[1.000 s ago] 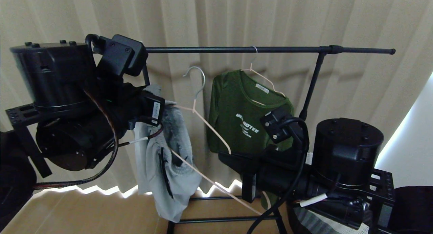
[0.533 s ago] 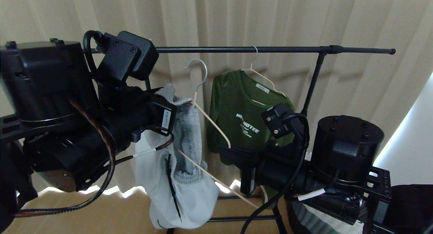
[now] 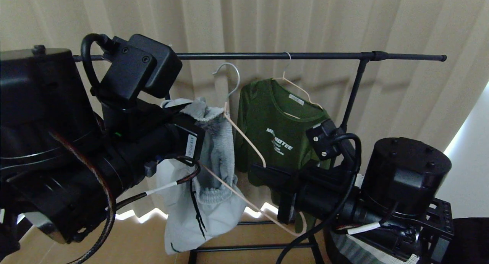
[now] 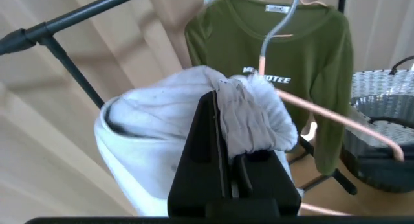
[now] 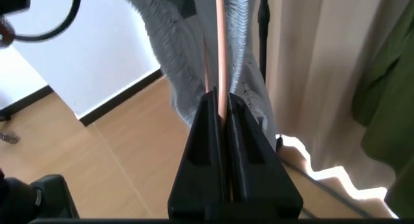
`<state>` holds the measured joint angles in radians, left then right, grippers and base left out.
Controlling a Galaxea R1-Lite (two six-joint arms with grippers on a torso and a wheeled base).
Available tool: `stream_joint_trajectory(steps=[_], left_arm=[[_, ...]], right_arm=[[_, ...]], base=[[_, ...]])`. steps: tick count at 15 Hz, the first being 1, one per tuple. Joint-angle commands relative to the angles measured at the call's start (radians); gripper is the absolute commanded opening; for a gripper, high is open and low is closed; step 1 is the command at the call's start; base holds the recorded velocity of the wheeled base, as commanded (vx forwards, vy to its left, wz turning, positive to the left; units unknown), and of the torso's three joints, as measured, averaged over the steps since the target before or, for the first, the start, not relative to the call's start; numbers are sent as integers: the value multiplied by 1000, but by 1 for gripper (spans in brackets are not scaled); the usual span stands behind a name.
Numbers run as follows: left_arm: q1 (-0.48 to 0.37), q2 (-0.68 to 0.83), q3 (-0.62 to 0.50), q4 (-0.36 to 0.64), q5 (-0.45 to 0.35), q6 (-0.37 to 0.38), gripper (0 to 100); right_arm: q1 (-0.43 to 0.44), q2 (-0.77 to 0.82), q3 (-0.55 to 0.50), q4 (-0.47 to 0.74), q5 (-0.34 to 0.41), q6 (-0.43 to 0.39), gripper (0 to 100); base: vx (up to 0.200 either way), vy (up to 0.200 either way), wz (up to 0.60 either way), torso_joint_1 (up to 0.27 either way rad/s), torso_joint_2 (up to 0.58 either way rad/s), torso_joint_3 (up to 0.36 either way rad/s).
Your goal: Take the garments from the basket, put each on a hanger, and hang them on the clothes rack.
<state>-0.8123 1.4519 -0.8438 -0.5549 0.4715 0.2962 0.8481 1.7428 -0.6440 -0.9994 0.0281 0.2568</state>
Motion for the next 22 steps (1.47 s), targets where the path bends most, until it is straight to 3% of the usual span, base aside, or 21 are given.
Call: stream_joint_trajectory(steps=[1,4,5,9,13,15,17,22], left_arm=[[-2,-2,6,0,1,0,0],[-2,-1,8,0,-1,1,0],[-2,-1,9,0,-1,1,100],[-8,-18,40,-2,-85,0,100],[-7,-77,100,-7,-94,3,100],[5,-146,147,-8,-182,11,100],[55,-193,163,-8,-264,64,100],[300,-188,187,-66,-594,232,100]], right_arm=[[0,-31,23,-5,1,-1,0],[2,-63,44,-7,1,-2,0],[2,-66,44,-7,1,-4,0],[2,-77,43,-8,3,-19,0],[-6,-117,47,-7,3,-24,0],[-26,-157,75,-1,15,-48,0],[-27,-201,112,4,32,-67,0],[-89,-330,175,99,181,-64,0]], base=[[0,0,0,0,0,0],[0,0,0,0,0,0],[0,0,0,0,0,0],[0,0,0,0,0,0],[0,0,0,0,0,0],[0,0,0,0,0,0],[0,0,0,0,0,0],[0,0,0,0,0,0]])
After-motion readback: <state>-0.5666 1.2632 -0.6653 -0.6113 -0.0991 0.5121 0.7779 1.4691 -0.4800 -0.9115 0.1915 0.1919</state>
